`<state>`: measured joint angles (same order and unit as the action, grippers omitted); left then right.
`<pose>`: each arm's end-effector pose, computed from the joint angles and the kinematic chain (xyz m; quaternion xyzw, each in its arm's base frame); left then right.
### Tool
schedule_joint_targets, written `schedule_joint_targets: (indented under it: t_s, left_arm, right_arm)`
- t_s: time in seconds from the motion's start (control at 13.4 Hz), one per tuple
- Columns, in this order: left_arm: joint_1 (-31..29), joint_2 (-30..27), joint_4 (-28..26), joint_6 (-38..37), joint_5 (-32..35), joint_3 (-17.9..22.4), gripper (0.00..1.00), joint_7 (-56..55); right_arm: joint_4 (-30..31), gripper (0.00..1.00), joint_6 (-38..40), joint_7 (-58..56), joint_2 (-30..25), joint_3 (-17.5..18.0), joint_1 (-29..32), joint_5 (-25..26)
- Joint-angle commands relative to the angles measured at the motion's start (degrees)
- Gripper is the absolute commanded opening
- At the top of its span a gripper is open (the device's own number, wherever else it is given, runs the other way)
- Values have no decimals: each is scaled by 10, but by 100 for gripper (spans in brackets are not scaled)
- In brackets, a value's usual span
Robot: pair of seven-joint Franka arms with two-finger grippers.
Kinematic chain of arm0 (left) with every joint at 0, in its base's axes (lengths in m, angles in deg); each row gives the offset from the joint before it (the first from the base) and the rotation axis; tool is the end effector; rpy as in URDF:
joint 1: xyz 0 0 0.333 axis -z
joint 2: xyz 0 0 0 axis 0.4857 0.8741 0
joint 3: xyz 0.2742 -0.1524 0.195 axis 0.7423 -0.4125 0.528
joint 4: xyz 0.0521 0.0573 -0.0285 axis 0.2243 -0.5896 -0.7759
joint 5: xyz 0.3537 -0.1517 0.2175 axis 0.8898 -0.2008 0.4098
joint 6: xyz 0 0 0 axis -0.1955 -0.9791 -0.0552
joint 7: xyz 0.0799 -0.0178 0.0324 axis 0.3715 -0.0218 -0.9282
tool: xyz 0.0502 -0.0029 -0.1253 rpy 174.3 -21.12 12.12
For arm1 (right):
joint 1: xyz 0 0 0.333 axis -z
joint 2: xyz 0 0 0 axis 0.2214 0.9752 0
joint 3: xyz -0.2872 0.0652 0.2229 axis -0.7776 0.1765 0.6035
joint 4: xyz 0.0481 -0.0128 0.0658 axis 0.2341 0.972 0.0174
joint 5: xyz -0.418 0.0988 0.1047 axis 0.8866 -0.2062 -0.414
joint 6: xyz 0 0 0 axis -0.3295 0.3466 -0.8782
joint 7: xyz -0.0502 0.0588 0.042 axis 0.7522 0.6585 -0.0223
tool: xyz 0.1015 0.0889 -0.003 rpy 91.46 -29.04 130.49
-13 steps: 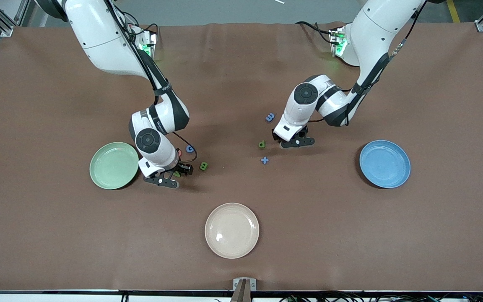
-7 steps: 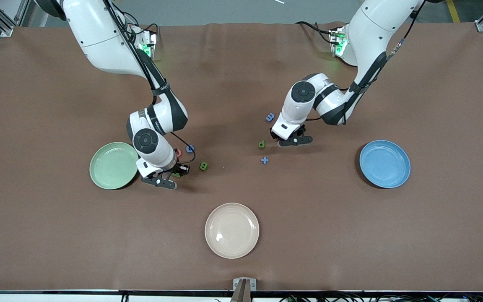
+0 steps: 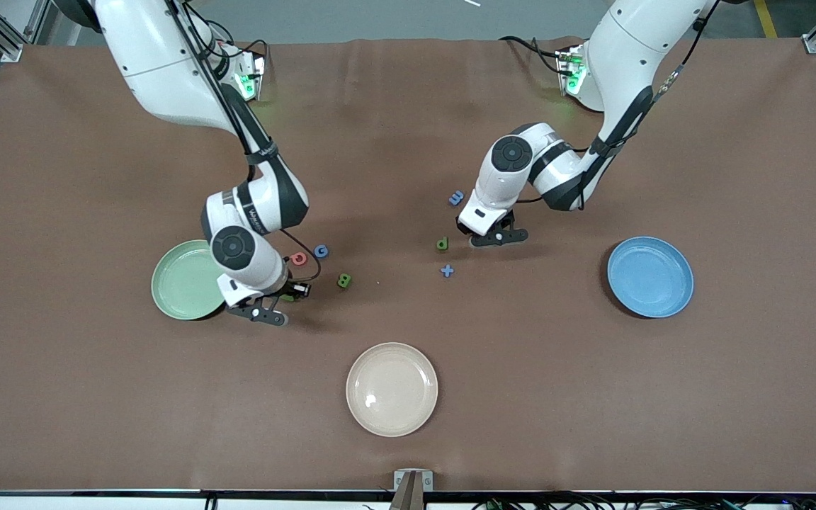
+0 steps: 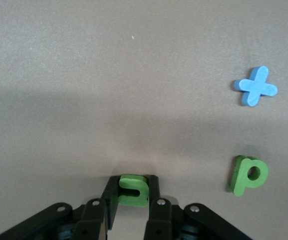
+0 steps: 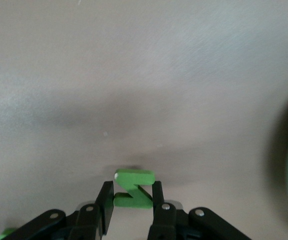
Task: Sort upper and lower case letters into plates
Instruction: 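Carry the s to the blue plate while the right gripper carries z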
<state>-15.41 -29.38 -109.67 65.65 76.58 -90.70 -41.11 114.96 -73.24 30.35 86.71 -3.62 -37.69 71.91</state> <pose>0.4628 -0.3855 0.1501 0.9964 0.0809 0.0040 0.0251 0.6642 0.2494 0.1964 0.9926 -0.1116 -0.0433 0.0194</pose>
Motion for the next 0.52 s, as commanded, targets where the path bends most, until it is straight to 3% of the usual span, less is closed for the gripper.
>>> schedule_joint_targets:
  t_s: [0.0,0.3,0.45]
  left_arm:
    - [-1,-11,-2,-5,14,0,21,-26]
    - [-9,-63,31,-120,6,1,17,-10]
    - [-41,-80,48,-162,-4,-7,17,22]
  right_arm:
    - [-3,1,67,-105,-52,9,69,6]
    - [12,1,98,-257,-89,9,149,6]
    - [38,1,91,-317,-101,9,188,5]
